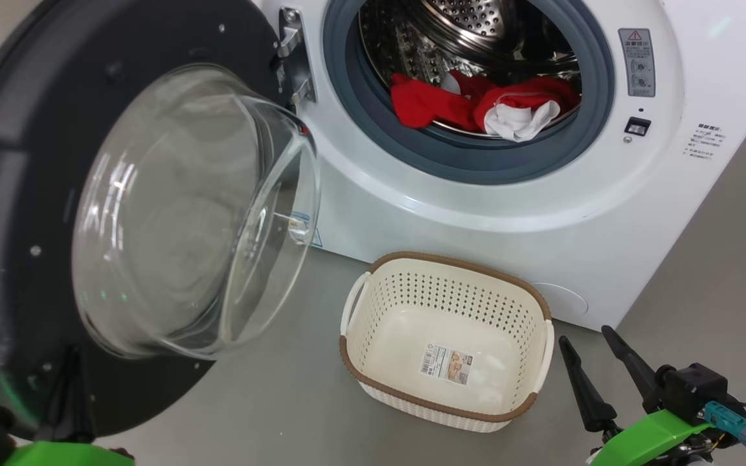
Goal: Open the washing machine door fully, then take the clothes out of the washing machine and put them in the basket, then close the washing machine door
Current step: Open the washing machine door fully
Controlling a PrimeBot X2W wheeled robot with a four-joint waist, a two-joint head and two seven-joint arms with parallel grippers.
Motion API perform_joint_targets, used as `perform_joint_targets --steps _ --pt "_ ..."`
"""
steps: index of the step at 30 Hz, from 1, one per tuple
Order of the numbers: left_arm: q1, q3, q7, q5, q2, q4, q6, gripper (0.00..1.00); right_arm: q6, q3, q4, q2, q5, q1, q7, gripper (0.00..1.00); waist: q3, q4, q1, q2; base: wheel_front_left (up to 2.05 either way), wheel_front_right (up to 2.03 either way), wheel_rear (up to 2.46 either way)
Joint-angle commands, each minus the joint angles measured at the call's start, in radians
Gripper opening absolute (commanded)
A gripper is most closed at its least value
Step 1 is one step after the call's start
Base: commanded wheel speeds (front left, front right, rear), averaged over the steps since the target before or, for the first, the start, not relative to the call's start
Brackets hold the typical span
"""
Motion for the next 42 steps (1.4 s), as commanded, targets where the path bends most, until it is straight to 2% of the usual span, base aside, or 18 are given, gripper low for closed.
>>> perform_joint_targets --steps 1,13,27,42 --pt "-0.056 0.062 -0.013 -0.003 0.045 -0.002 -0.004 0.0 0.0 0.024 -0.022 -0.015 -0.015 -0.041 -0.009 1.0 0.003 -0.002 0.0 0.0 0.0 0.0 0.0" --pt "-0.156 0.153 -0.022 0.031 0.078 0.146 -0.046 0.0 0.0 0.036 -0.022 -0.023 -0.019 -0.054 -0.009 1.0 0.031 -0.024 0.0 0.0 0.0 0.0 0.0" --pt "-0.245 0.301 -0.022 0.124 0.081 0.255 -0.102 0.0 0.0 0.042 -0.022 -0.03 -0.024 -0.066 -0.009 1.0 0.059 -0.05 0.0 0.0 0.0 0.0 0.0" --pt "-0.38 0.46 -0.022 0.227 0.12 0.412 -0.161 0.0 0.0 0.047 -0.026 -0.036 -0.036 -0.095 -0.009 1.0 0.115 -0.082 0.0 0.0 0.0 0.0 0.0"
